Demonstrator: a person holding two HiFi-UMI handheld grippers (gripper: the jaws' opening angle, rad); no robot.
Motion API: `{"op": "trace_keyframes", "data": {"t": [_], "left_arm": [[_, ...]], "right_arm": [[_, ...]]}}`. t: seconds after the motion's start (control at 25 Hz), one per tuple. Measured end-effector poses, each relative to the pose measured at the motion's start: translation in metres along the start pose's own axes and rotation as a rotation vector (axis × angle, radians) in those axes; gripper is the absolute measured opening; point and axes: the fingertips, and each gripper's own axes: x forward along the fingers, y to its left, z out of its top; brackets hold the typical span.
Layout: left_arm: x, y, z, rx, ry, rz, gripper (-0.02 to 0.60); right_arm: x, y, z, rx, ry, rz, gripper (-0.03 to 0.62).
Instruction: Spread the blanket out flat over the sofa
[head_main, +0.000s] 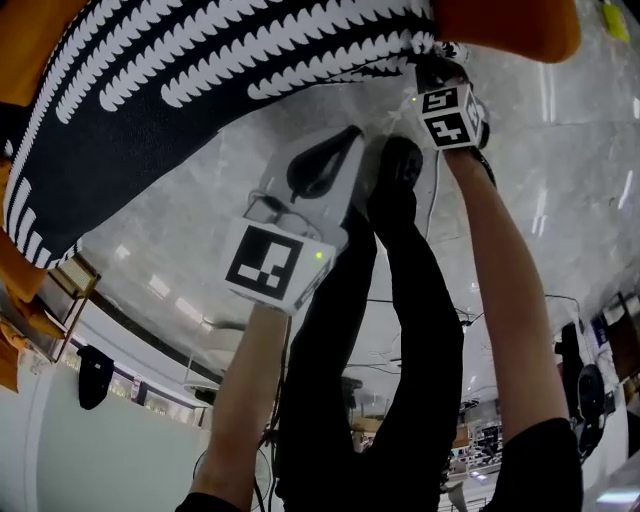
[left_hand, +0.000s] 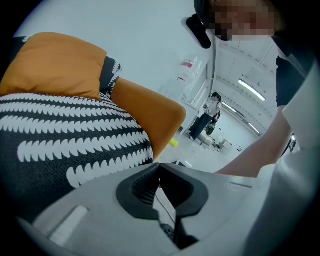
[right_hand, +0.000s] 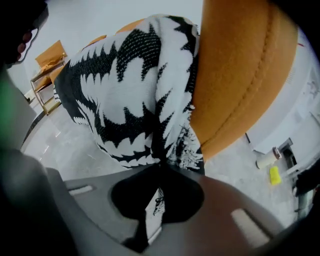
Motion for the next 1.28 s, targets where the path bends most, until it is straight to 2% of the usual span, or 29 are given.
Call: {"op": "trace_keyframes", "data": {"t": [0.16, 0.32, 0.52, 0.68, 0.92, 1.28], "left_arm": [[0.006, 0.003, -0.001, -0.004, 0.004, -0.011, 0.003], [0.006, 0.008, -0.002, 0.000, 0.009, -0.003, 0.002], [0.004, 0.008, -0.003, 0.003, 0.017, -0.004, 0.002], [-0.005, 0.006, -0.002, -0.001, 0.020, 0.005, 0.002], [-0.004, 0.003, -0.002, -0.006, 0.013, 0.013, 0.002], [-0.032, -0.015, 0.018, -0.039, -0.006, 0.038, 0.002]], "right_arm": [[0.016, -0.002, -0.001, -0.014, 0.015, 0.015, 0.008], [0.018, 0.001, -0.002, 0.024, 0.012, 0.030, 0.008], [0.015, 0.001, -0.005, 0.055, -0.023, 0.020, 0.009], [0.011, 0.003, 0.002, 0.045, -0.004, 0.011, 0.009], [0.009, 0.007, -0.006, 0.141, 0.049, 0.002, 0.012], [-0.027, 0.006, -0.008, 0.072, 0.137, -0.009, 0.066]]}}
